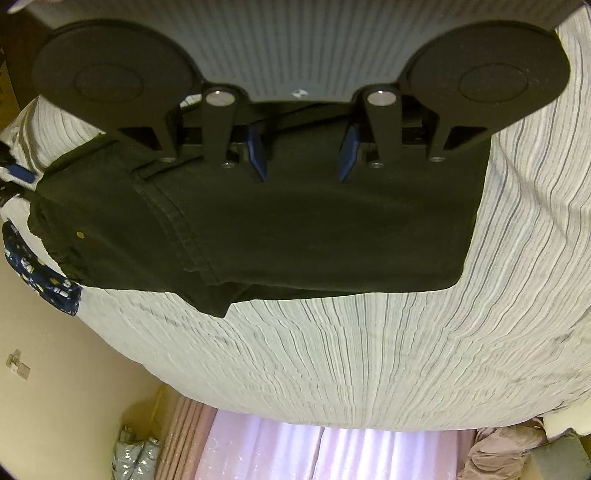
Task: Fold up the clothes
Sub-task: 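Close the right gripper on the dark green trousers' waistband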
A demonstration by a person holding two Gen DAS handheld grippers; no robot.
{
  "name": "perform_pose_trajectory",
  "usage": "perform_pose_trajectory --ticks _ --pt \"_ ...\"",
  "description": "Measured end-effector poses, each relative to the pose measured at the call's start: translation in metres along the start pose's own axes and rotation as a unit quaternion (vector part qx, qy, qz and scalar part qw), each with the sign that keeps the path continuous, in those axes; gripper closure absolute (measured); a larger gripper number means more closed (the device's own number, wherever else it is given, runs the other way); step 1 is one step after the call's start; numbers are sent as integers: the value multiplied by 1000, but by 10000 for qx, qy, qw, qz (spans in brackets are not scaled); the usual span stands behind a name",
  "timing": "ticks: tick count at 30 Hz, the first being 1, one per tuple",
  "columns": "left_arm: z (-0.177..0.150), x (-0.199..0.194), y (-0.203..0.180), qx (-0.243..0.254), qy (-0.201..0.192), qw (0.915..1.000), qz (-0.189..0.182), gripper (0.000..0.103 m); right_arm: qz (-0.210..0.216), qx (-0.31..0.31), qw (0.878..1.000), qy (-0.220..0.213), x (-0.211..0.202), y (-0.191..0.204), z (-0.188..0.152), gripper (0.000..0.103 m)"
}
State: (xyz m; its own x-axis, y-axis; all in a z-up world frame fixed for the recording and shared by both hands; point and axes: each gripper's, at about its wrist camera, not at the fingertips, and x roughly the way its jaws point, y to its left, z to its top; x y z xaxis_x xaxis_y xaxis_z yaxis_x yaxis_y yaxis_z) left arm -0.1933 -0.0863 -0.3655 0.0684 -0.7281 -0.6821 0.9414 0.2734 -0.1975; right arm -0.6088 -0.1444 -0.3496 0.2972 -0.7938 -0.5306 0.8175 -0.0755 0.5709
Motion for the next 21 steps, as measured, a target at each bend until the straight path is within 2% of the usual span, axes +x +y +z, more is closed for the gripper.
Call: perform_pose_trajectory --ticks 2,4,7,9,10,13,15,18,21 --pt "0 1 2 -31 1 10000 10 67 -194 -367 9984 -380 -17 13 -2 60" --pt "1 -1 1 -11 -20 10000 -19 67 70 -664 9963 -546 -26 25 -6 60" --pt "2 -2 0 -30 -45 10000 -48 67 508 -832 9951 -185 -17 34 -15 61" --pt "2 -4 1 -62 -51 10000 -48 67 340 -856 9957 82 -6 30 -25 61" --pt "2 -4 2 -77 -45 10000 -29 67 181 -913 9955 200 0 29 -30 65" --pt "1 -4 8 -124 -23 9999 43 67 159 -363 9974 598 1 7 -33 65" --pt "2 -6 12 -197 -32 9998 26 67 480 246 9968 595 0 -6 -27 65" --pt "4 -8 16 -279 -65 9996 -29 67 896 1085 9883 586 -2 -24 -17 64" --pt "5 -11 21 -334 -93 9994 -74 67 938 1732 9793 475 9 -44 -3 64"
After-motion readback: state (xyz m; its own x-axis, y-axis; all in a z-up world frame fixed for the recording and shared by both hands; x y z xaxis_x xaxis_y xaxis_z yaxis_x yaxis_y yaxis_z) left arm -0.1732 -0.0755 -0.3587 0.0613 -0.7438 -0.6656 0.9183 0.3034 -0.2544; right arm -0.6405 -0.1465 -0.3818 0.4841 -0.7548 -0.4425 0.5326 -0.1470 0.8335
